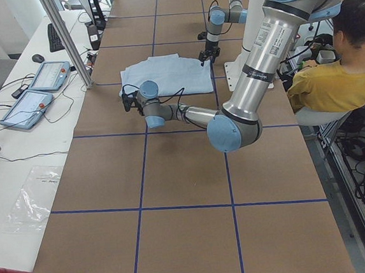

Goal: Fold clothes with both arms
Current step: 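Lower the right gripper to the near shirt corner and grasp it, then move the left gripper to the other near shirt corner and grasp it, then hold both near corners with both grippers, then lift both near corners and fold them over toward the collar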

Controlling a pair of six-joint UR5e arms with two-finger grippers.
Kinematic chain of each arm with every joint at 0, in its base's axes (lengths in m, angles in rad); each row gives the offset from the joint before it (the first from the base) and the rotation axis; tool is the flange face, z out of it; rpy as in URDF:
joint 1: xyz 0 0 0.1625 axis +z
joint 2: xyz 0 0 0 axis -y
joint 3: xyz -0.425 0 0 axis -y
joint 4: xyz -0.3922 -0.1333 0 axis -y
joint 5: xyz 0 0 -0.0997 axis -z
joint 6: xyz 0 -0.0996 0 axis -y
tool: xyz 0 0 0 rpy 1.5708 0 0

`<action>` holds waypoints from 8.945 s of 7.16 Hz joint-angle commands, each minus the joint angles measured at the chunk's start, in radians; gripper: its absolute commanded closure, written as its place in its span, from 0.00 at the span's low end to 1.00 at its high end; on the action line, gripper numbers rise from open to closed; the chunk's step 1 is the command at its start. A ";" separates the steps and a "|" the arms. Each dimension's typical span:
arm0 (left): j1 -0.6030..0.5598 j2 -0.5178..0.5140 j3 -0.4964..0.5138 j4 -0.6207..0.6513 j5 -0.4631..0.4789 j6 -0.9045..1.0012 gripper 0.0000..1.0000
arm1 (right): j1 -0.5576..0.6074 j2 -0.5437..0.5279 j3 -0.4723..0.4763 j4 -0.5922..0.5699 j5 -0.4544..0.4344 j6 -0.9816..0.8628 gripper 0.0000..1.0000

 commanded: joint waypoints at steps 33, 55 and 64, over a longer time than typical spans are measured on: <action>0.679 0.192 -0.718 0.796 0.399 -0.699 0.41 | 0.001 -0.014 0.054 -0.008 0.026 -0.028 1.00; 0.409 0.044 -0.904 0.964 0.341 -0.548 1.00 | 0.301 0.099 0.199 -0.191 0.181 -0.221 1.00; 0.134 -0.216 -0.100 0.414 0.287 -0.341 1.00 | 0.685 0.541 -0.821 0.229 0.477 -0.590 1.00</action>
